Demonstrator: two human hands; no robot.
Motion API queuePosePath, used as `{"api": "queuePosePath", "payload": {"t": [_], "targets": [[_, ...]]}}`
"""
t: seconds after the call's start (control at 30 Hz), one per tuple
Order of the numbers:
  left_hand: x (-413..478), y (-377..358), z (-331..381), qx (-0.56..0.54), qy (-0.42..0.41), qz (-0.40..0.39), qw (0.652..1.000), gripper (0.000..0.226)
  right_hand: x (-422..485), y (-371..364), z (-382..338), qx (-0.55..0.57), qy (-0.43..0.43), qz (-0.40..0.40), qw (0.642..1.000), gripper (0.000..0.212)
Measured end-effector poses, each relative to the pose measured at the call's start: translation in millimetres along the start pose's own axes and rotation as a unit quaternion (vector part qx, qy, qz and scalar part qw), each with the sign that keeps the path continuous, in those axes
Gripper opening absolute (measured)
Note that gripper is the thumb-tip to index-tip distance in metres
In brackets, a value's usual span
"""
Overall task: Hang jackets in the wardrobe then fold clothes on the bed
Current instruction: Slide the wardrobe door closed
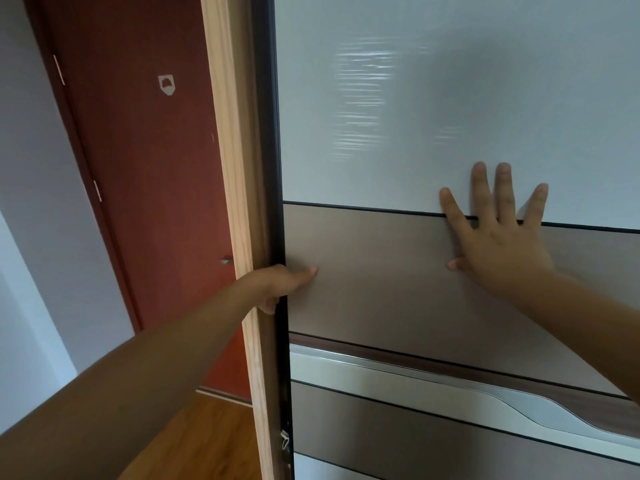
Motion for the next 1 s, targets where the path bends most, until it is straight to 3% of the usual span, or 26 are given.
{"api": "queuePosePath", "payload": {"t": [0.1,0.2,0.27,0.47,0.67,0.87,1.0], "targets": [[-10.2,2.8,5.8,0.197,0.032,0.028,0.98,0.089,-0.2,2.3,-2.0,0.002,-0.003,-0.006,1.0,0.134],[-15.8,3.3,19.0,0.405,-0.016,0.058,0.912,0.061,1.6,4.2,-4.8,0.009,-0.007,-0.015,1.0,0.133],[-17.0,0.2,24.4,0.469,-0.045,0.056,0.88,0.053,3.1,5.8,-8.7,0.016,-0.008,-0.023,1.0,0.133],[-18.1,2.4,17.7,0.472,-0.075,0.056,0.876,0.037,6.9,10.2,-17.9,0.026,-0.012,-0.035,0.999,0.129],[-36.3,-8.5,6.5,0.446,-0.089,0.039,0.89,0.038,3.0,21.5,-18.1,0.048,-0.019,-0.074,0.996,0.12],[-52.3,-43.3,-1.8,0.426,-0.124,-0.001,0.896,0.042,-48.2,28.8,-30.0,0.221,0.032,-0.152,0.963,0.058],[-61.1,-89.5,0.4,0.434,-0.175,-0.043,0.883,0.041,-112.6,28.6,-18.1,0.278,-0.003,-0.287,0.917,0.044]]}}
Point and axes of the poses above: each hand's wrist, its own x-axis towards the middle knuckle, its own y-axis out of the back of the hand, z = x × y, the point moved 3 cm from there along x, towards the middle knuckle, and after that the axes turned 7 degrees about -z, right-handed, at the moved point
